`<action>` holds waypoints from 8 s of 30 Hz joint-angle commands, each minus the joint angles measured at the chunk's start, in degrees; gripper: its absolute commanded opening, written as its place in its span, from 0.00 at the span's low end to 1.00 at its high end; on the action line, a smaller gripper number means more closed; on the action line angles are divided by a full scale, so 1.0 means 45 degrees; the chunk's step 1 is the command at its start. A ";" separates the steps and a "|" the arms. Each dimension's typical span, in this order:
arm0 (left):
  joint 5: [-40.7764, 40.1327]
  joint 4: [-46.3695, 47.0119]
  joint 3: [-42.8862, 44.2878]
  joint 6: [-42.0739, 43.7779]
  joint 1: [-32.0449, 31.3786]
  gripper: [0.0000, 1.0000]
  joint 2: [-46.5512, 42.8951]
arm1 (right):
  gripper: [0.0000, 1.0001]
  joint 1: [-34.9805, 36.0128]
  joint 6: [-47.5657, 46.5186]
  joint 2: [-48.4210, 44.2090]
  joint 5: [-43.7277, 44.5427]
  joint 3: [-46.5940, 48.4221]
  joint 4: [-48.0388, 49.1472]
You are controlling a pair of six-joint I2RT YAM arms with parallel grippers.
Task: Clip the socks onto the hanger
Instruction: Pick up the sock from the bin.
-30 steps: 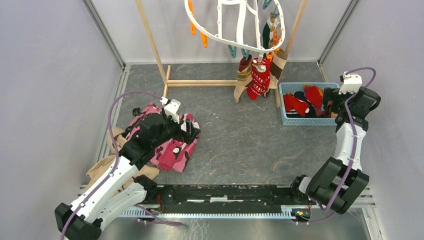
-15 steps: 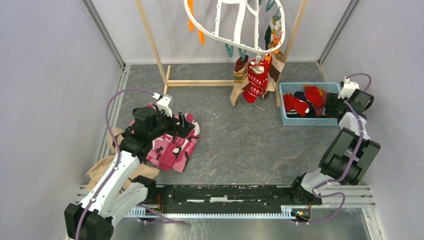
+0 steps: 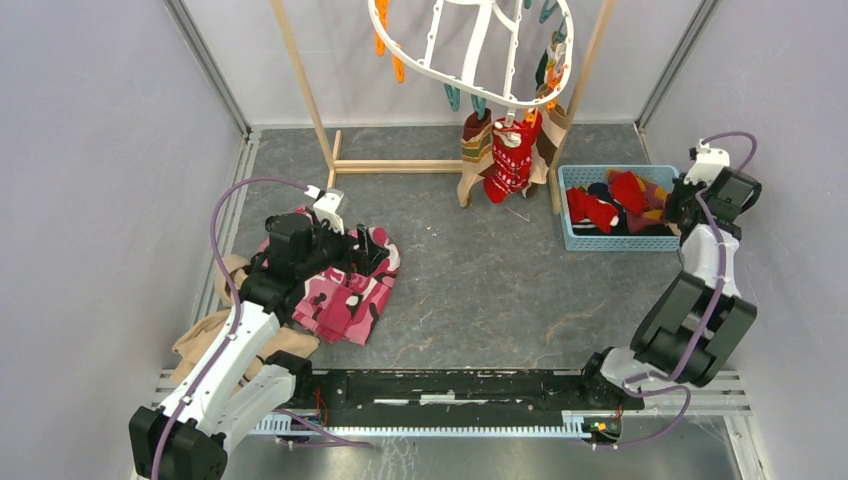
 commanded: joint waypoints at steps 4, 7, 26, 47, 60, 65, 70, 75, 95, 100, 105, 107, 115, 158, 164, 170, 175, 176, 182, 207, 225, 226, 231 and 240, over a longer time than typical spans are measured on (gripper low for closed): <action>0.0412 0.0502 0.0036 -0.0278 0.0054 1.00 -0.0190 | 0.00 -0.0048 -0.1349 -0.1593 -0.3681 0.2094 -0.0488; 0.0456 0.0507 0.0052 -0.0261 0.0064 1.00 -0.0257 | 0.01 -0.0049 -0.1896 -0.1433 -0.4718 0.2783 -0.0945; 0.0856 0.0750 -0.0031 -0.0258 0.0054 1.00 -0.0308 | 0.03 0.0146 -0.2271 -0.0785 -0.6584 0.4387 -0.2045; 0.3708 0.7937 -0.1885 -0.3865 -0.0846 0.94 -0.0869 | 0.00 0.3412 -0.3582 -0.5210 -1.0540 0.2634 -0.5220; -0.2461 1.3063 -0.3344 0.1510 -0.8550 0.90 0.1726 | 0.00 0.8853 -0.5346 -0.4987 -1.3253 -0.0311 -0.5399; -0.4518 1.3152 -0.2698 0.3462 -0.9962 0.92 0.3257 | 0.01 0.9916 -0.6230 -0.4232 -1.3334 -0.0381 -0.5762; -0.6462 1.3776 -0.2082 0.4692 -1.0468 0.94 0.4796 | 0.04 1.0460 -0.6332 -0.3721 -1.3392 -0.0383 -0.5777; -0.6747 1.4624 -0.1481 0.5065 -1.0482 0.94 0.6224 | 0.06 1.0728 -0.6143 -0.3542 -1.3356 -0.0564 -0.5518; -0.6026 1.4449 -0.1945 0.3721 -1.0353 0.02 0.6419 | 0.52 1.0934 -0.5484 -0.3999 -1.2073 -0.0501 -0.5035; -0.4970 1.5993 -0.3205 0.1082 -0.9639 0.02 0.5720 | 0.75 1.0916 -0.7248 -0.4458 -1.1258 0.0267 -0.6574; -0.3914 1.8536 -0.4320 -0.1443 -0.8894 0.02 0.5435 | 0.80 1.1083 -0.6824 -0.4582 -1.1222 -0.0484 -0.5548; -0.3714 1.9264 -0.4442 -0.2233 -0.8774 0.02 0.5534 | 0.79 1.1640 -0.6890 -0.4405 -1.0943 -0.0467 -0.5406; -0.3433 2.1161 -0.4433 -0.4329 -0.8349 0.02 0.6079 | 0.77 1.4301 -0.6008 -0.4331 -0.9159 -0.0503 -0.3048; -0.2408 1.9253 -0.4828 -0.2788 -0.8020 0.38 0.5786 | 0.00 1.4236 -0.5176 -0.4215 -1.0016 -0.0158 -0.3370; -0.2008 1.6500 -0.5911 -0.1048 -0.7837 0.71 0.2463 | 0.00 1.4107 -0.7050 -0.4168 -1.0293 -0.0119 -0.4859; -0.2198 1.3462 -0.5920 0.1918 -0.7818 0.81 -0.1037 | 0.00 1.4197 -0.9375 -0.3915 -1.1074 0.0052 -0.6639; -0.1148 1.1566 -0.4829 0.3861 -0.7798 0.71 -0.1010 | 0.01 1.4374 -1.0214 -0.3743 -1.1303 0.0114 -0.7319; -0.0955 1.1233 -0.4521 0.4064 -0.7785 0.69 -0.0797 | 0.01 1.4393 -1.0295 -0.3736 -1.1303 0.0114 -0.7391; -0.0266 1.0986 -0.3558 0.4486 -0.7738 0.63 0.0556 | 0.01 1.4470 -1.0508 -0.3725 -1.1321 0.0085 -0.7541; 0.1499 1.3062 -0.3335 0.3022 -0.7700 0.02 0.2071 | 0.01 1.4497 -1.0274 -0.3492 -1.0896 0.0129 -0.7466; 0.1637 1.1836 -0.3284 0.3910 -0.7543 0.57 0.1704 | 0.02 1.4466 -1.0295 -0.3549 -1.0793 0.0114 -0.7521; 0.1663 1.1824 -0.3168 0.3929 -0.7534 0.56 0.1923 | 0.02 1.4478 -1.0313 -0.3551 -1.0811 0.0101 -0.7527; 0.1781 1.1893 -0.2812 0.3983 -0.7526 0.46 0.2413 | 0.01 1.4462 -1.0349 -0.3531 -1.0795 0.0082 -0.7559; 0.1868 1.2008 -0.2943 0.3613 -0.7524 0.02 0.2272 | 0.03 1.4477 -1.0216 -0.3520 -1.0579 0.0190 -0.7533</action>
